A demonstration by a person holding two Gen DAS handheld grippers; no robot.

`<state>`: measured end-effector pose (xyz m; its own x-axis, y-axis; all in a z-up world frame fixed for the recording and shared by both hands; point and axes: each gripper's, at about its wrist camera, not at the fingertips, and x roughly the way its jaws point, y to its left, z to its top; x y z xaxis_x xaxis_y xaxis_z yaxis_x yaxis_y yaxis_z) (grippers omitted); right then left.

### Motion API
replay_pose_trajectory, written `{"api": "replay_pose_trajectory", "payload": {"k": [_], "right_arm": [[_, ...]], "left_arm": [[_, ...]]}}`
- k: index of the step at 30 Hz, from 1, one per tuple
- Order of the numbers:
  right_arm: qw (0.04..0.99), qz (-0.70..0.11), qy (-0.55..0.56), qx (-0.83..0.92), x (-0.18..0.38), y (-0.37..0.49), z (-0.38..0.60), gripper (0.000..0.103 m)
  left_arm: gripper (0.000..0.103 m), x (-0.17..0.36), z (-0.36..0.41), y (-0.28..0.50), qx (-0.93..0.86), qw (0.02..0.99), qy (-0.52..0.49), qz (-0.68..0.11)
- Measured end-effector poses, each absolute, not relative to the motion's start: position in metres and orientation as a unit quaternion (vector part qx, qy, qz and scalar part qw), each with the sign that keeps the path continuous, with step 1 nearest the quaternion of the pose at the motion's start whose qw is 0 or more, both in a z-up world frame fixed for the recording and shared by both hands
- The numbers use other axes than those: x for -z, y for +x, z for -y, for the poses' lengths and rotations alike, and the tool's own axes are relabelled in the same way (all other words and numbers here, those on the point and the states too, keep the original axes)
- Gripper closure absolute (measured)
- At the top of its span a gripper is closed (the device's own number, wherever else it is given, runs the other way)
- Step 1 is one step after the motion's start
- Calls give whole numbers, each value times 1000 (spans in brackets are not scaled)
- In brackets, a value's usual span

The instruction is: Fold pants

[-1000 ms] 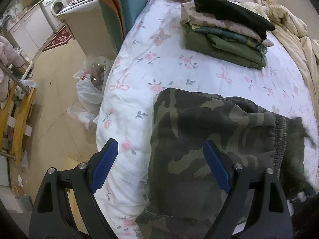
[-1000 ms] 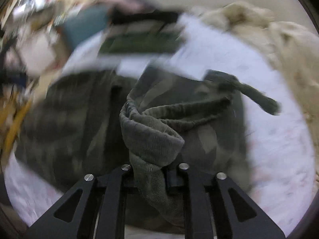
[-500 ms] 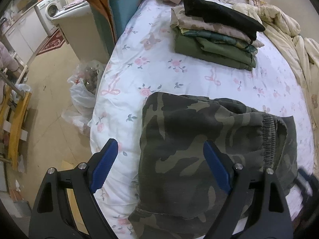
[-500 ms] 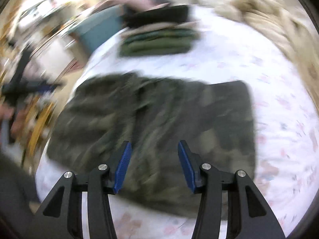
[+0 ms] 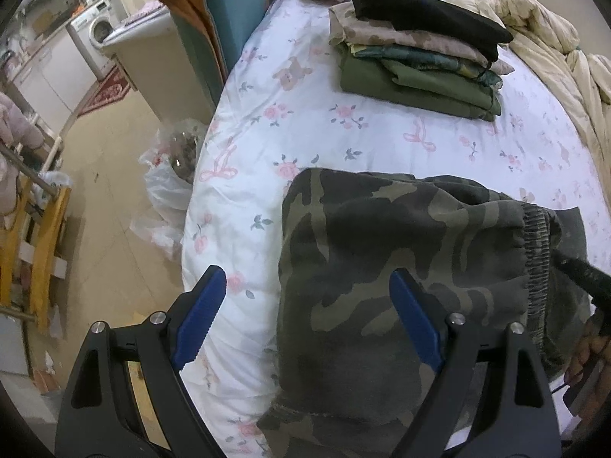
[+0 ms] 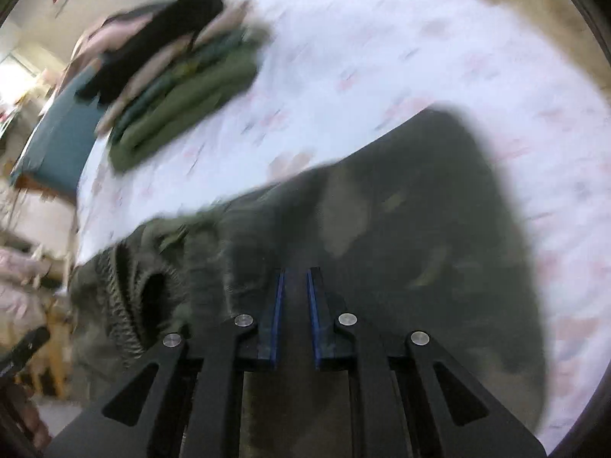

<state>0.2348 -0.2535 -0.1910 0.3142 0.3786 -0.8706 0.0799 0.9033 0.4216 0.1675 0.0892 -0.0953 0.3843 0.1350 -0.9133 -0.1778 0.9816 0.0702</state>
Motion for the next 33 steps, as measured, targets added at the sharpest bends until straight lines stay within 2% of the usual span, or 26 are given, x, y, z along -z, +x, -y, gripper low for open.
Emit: {"api": "replay_pose_trajectory", "payload": {"k": [2, 4, 9, 13, 20, 22, 23, 25, 27, 28, 33], "right_arm": [[779, -593, 173, -114, 197, 234, 237, 100], [780, -588, 174, -123, 193, 231, 238, 100], [776, -556, 266, -134, 163, 210, 278, 100], [794, -527, 292, -87, 138, 175, 320, 100], [765, -536, 356, 25, 160, 108, 403, 99], [752, -541, 374, 49, 172, 90, 418, 95], [746, -543, 382, 52, 176, 83, 422, 89], [733, -545, 402, 57, 188, 71, 428, 75], [722, -542, 426, 60, 193, 60, 434, 52], [720, -537, 436, 60, 192, 56, 434, 48], [744, -527, 408, 53, 181, 72, 437, 47]], "left_arm": [[18, 95, -88, 169, -91, 833, -11, -546], [18, 93, -87, 170, -83, 834, -15, -545], [18, 85, -86, 168, -66, 836, -37, -544], [18, 77, -81, 166, -58, 839, -45, -539], [18, 73, -65, 161, -50, 841, -45, -536], [18, 74, -57, 160, -49, 841, -41, -537], [18, 74, -54, 160, -49, 842, -40, -536], [18, 74, -47, 160, -48, 844, -35, -532], [18, 76, -40, 157, -51, 847, -24, -528], [18, 79, -36, 155, -53, 846, -18, -530], [18, 93, -23, 146, -44, 833, -20, -551]]}}
